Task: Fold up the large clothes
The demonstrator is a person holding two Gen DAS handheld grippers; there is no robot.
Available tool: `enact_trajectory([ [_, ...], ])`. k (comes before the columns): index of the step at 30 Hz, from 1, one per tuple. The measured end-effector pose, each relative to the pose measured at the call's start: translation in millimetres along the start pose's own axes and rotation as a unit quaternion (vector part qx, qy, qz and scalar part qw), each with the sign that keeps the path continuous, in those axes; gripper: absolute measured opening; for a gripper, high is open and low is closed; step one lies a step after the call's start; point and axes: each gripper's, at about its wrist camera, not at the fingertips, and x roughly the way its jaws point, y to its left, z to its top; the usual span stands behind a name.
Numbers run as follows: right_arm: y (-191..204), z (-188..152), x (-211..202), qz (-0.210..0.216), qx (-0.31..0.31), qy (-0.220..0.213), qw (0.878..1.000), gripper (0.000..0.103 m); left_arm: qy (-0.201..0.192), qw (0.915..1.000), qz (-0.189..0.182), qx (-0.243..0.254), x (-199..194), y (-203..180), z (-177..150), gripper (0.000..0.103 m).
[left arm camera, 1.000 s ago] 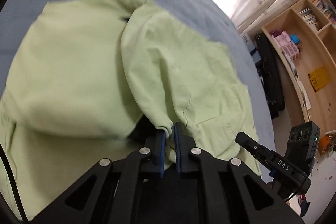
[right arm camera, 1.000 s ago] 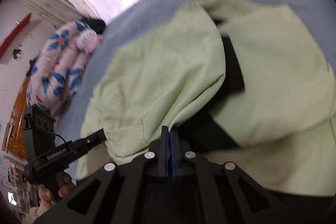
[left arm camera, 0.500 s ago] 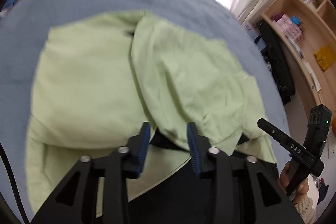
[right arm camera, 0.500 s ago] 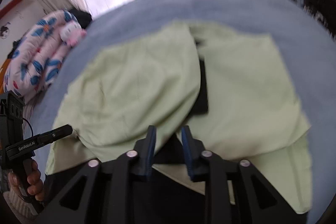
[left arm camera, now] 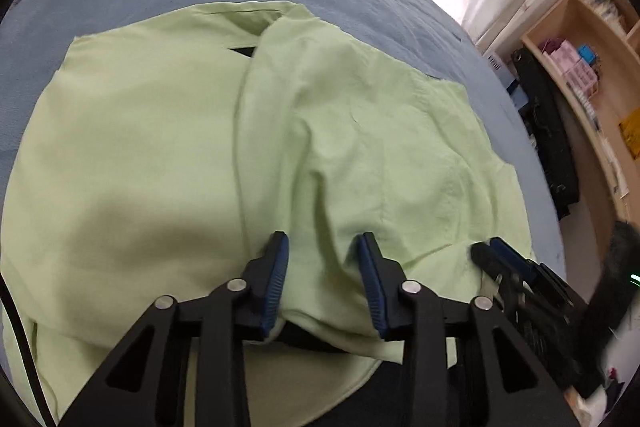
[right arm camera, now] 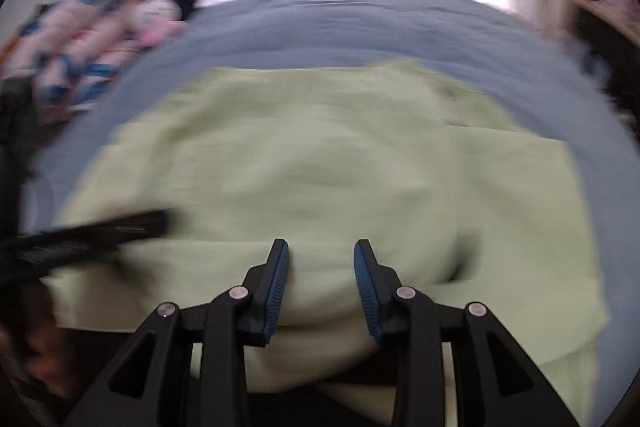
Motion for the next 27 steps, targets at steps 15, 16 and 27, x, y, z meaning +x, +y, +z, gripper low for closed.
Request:
enact_trajectory([
  [15,-49.0,-9.7,12.4,0.022,0.085,0.005,0.996,0.057,-0.014,0.9994,0.018,0.025,-2.2,-0.2,0.1,0.038],
  [16,-49.0,-9.5,11.4,0.024,0.09,0.007,0.996,0.057,-0.013,0.9994,0.018,0.026,-2.3,0.1,0.3,0.038],
  [27,-31.4,-7.8,-76.5,0.062,0.083,-0.028,0.994,0.057,-0.004,0.9983,0.051,0.027,-63.0,-24.5,-20.4,0.038],
])
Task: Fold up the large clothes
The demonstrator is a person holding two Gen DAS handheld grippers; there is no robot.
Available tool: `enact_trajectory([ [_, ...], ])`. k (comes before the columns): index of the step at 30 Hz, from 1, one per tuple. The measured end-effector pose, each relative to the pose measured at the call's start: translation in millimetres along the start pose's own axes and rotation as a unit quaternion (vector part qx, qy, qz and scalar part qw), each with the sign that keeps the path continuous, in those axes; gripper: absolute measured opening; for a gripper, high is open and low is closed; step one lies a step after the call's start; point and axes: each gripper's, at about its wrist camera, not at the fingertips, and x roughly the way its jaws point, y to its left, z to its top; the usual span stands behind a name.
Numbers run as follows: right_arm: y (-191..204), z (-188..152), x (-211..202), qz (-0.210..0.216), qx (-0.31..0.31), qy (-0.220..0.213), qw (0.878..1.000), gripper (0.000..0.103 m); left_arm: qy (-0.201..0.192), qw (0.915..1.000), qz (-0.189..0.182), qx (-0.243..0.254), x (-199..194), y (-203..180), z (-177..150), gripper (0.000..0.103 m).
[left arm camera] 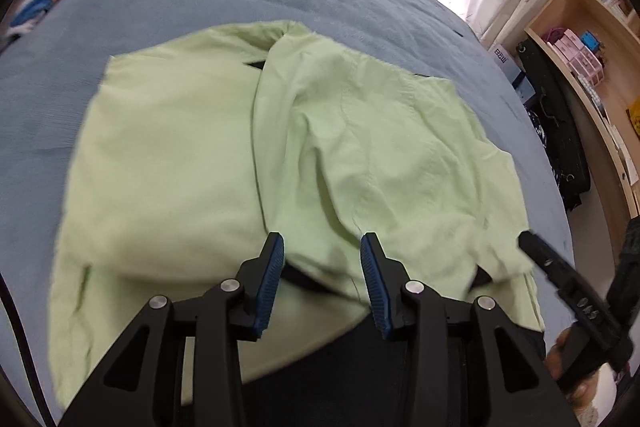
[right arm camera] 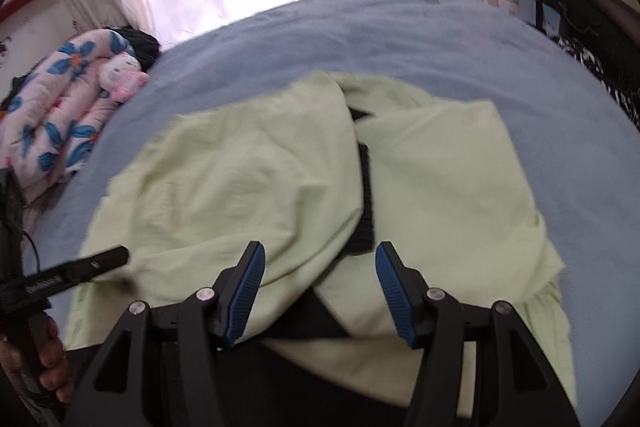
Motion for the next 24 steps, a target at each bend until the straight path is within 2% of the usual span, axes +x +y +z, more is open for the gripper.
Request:
enact_trajectory([
  [5,25.3,6.0,-81.3,0.007,-0.025,-0.05,0.998,0.058,-0.026,0.9994,0.009,0.019,-65.1,-15.8,-18.0,0.04],
  [8,37.0,7.1,-123.2,0.001,-0.029,-0.071,0.997,0.059,-0.047,0.9984,0.015,0.028,-106.9,-25.2,-29.2,0.044],
  [13,50.8,-0.7,-195.4,0.017,-0.035,-0.106,0.994,0.059,-0.081,0.9959,0.006,0.038,-176.0,-37.1,-46.9,0.049],
  [17,59.4,-19.7,-244.8,0.014,-0.055,-0.134,0.989,0.059,-0.103,0.9931,0.008,0.056,-223.1,-45.7,-69.8,0.053],
  [21,59.6,-40.5,-277.4,0.018,-0.06,-0.141,0.988,0.059,-0.114,0.9908,0.017,0.071,-260.8,-49.2,-98.5,0.055],
  [24,58.8,-58.1,-296.3,0.018,-0.067,-0.151,0.986,0.059,-0.12,0.9897,0.021,0.076,-282.4,-45.6,-121.4,0.06],
])
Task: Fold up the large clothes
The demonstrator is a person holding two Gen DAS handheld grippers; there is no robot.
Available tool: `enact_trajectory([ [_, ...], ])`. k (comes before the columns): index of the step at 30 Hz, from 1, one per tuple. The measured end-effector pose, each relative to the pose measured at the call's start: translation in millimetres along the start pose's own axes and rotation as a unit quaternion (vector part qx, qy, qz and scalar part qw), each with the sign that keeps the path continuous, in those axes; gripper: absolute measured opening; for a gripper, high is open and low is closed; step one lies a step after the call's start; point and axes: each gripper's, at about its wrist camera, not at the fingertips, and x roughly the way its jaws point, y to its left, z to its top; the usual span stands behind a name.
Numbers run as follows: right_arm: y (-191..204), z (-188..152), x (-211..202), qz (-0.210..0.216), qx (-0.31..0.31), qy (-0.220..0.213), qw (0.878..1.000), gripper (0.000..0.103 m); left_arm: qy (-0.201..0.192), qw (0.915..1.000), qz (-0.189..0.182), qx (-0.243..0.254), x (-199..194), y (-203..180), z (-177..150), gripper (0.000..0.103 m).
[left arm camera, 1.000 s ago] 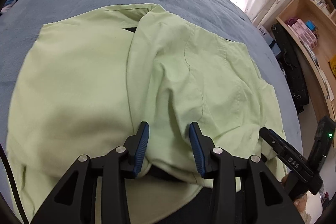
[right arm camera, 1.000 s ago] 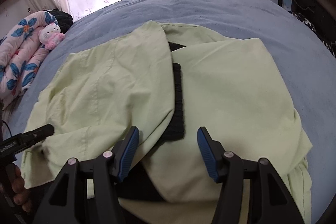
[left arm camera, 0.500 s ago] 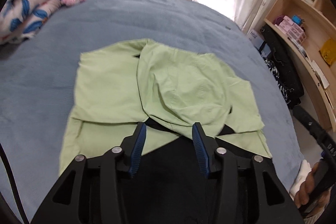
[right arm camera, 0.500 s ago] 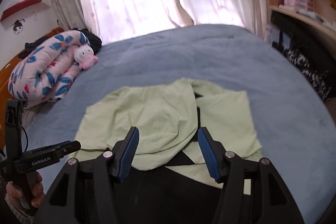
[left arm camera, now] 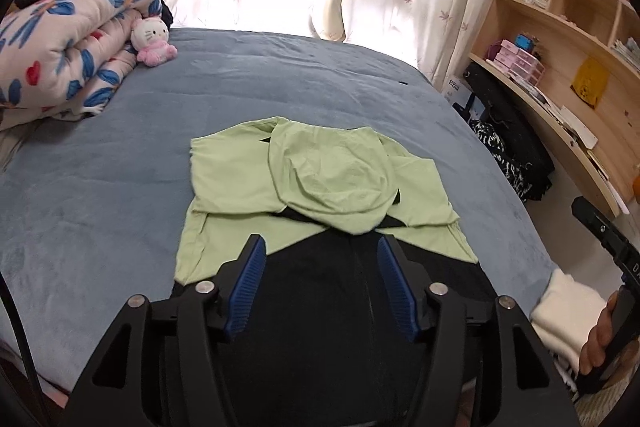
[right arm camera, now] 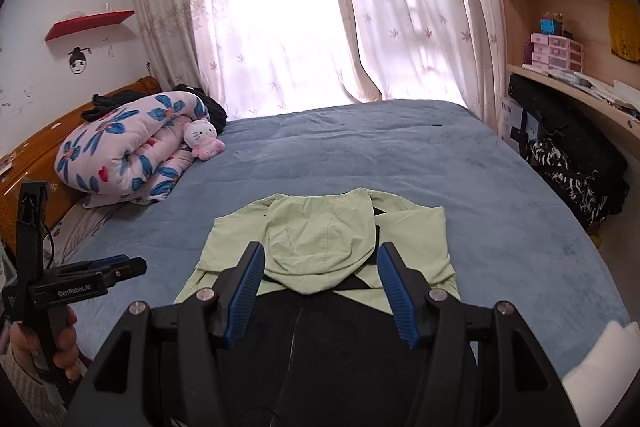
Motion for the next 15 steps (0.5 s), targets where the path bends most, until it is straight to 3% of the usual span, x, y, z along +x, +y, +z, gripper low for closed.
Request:
enact_trajectory([
  [6,3.3,-30.8,-40.0,0.018,-0.016,0.012,1.0,0.061,0.018,0.9997,0.016,0.011,-32.3,10.4,-42.4,0.063],
  [11,-1.6,-62.0,-62.6,0.001,-0.042,0.023,0.999,0.071,0.045,0.9978,0.047,0.007,-43.2,32.2,-71.8,0.064],
  [15,-22.6,-92.5,-60.4,-0.004,-0.02,0.064,0.998,0.072,0.074,0.9952,0.063,-0.014,-38.2,59.3,-95.7,0.064],
])
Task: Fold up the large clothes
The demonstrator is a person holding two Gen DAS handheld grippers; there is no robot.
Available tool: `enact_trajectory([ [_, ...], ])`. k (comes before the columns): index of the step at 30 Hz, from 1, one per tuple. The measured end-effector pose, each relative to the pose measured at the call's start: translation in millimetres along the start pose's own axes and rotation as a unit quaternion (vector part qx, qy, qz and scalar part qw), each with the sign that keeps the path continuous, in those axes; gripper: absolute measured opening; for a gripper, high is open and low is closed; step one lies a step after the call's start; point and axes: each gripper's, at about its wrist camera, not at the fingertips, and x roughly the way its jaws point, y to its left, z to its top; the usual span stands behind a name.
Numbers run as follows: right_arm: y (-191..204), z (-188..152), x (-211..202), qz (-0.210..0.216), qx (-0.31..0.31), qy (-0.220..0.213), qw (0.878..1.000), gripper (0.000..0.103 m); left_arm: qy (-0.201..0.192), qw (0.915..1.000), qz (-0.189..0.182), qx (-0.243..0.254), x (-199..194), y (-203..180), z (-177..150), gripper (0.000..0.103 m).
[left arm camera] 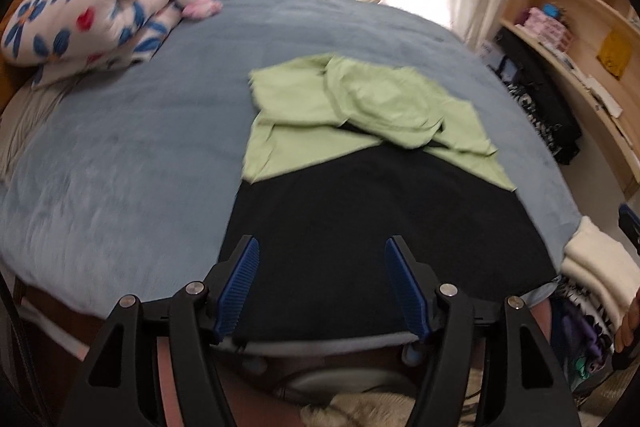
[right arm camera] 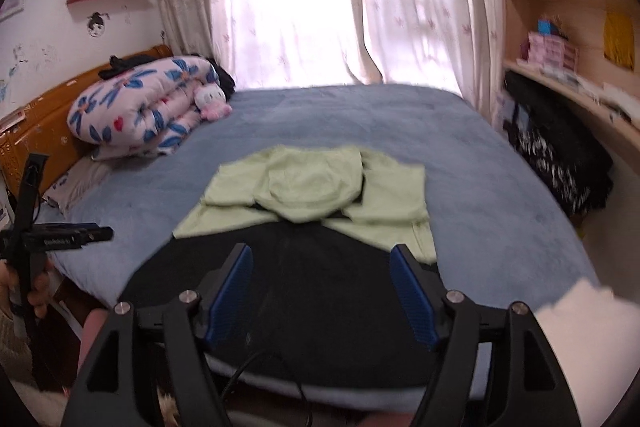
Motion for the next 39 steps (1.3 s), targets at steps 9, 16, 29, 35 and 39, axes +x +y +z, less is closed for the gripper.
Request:
enact_trajectory([
  [9,-74.7,-80.2,49.6,-0.07,0.085,0.118,0.987,0.072,0.084,0.9937,0.025,-0.07,77.5,73.0,-48.4,0.064],
  [16,-122.3,-113.2,85.4,-0.083,0.138,0.148,0.976,0.072,0.109,0.9876,0.001,-0.113,116.5,106.0,-78.0,0.064],
  [29,-144.2,-128.6,127.9,-0.072,0.152,0.162,0.972,0.045,0.078,0.9909,-0.042,-0.101,131.3,113.2,-82.0,0.07],
  [35,-143.8,-128.8,128.3,-0.057,0.141,0.157,0.976,0.033,0.058,0.9936,-0.044,-0.087,129.1,110.2,-85.6,0.07],
  [39,-148.8,-132.2,133.6,-0.053,0.153,0.162,0.973,0.033,0.052,0.9943,-0.048,-0.079,130.2,108.5,-87.5,0.07],
])
